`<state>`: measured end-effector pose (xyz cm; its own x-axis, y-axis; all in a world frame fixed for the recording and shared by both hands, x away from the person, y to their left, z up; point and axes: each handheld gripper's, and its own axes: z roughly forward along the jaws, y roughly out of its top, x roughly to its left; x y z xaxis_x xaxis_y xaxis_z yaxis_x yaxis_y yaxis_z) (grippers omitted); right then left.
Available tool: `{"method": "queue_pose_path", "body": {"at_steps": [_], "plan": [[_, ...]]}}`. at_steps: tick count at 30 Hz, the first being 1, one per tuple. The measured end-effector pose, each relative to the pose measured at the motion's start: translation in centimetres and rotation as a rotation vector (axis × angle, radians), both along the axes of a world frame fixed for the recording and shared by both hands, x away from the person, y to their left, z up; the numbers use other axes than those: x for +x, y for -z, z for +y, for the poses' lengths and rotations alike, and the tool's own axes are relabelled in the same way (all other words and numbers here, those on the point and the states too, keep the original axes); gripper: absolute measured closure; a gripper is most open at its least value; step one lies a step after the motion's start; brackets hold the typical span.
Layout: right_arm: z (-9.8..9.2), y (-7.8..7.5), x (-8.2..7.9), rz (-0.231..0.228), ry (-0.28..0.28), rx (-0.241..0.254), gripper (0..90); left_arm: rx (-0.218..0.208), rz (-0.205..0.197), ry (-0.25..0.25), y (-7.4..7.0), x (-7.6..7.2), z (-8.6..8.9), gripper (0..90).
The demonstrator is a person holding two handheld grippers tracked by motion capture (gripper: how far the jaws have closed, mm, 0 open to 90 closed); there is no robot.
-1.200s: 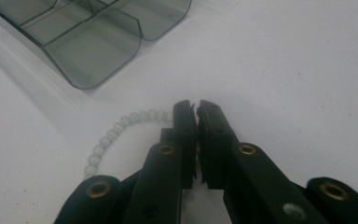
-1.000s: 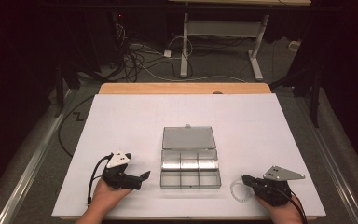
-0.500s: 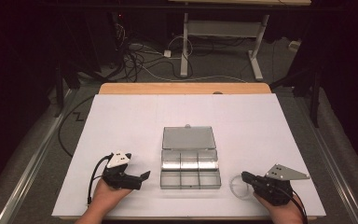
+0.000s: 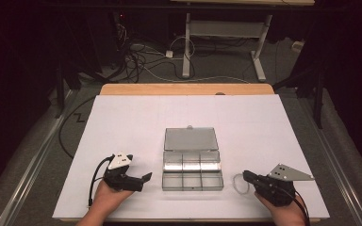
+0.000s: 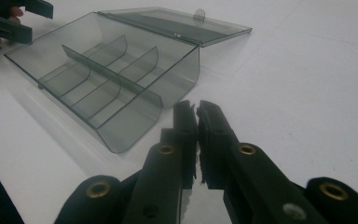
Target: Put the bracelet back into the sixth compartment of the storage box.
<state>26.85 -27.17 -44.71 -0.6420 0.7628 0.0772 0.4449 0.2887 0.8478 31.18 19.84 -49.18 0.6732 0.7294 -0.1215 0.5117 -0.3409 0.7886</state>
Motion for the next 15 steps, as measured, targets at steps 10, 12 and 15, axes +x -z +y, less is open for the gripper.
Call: {"method": "queue_pose_path", "body": {"at_steps": [10,12,15], "plan": [[0.25,-0.49,0.03,-0.02,0.004,0.012,87.1,0.0,0.0,0.001,0.0,0.0,-0.01,0.0],[0.26,-0.6,0.03,-0.024,0.005,0.014,87.1,0.002,0.0,0.002,0.0,0.0,0.0,0.0],[0.28,-0.75,0.02,-0.028,0.005,0.019,87.1,0.002,0.0,0.002,0.0,0.01,0.0,0.0]]}}
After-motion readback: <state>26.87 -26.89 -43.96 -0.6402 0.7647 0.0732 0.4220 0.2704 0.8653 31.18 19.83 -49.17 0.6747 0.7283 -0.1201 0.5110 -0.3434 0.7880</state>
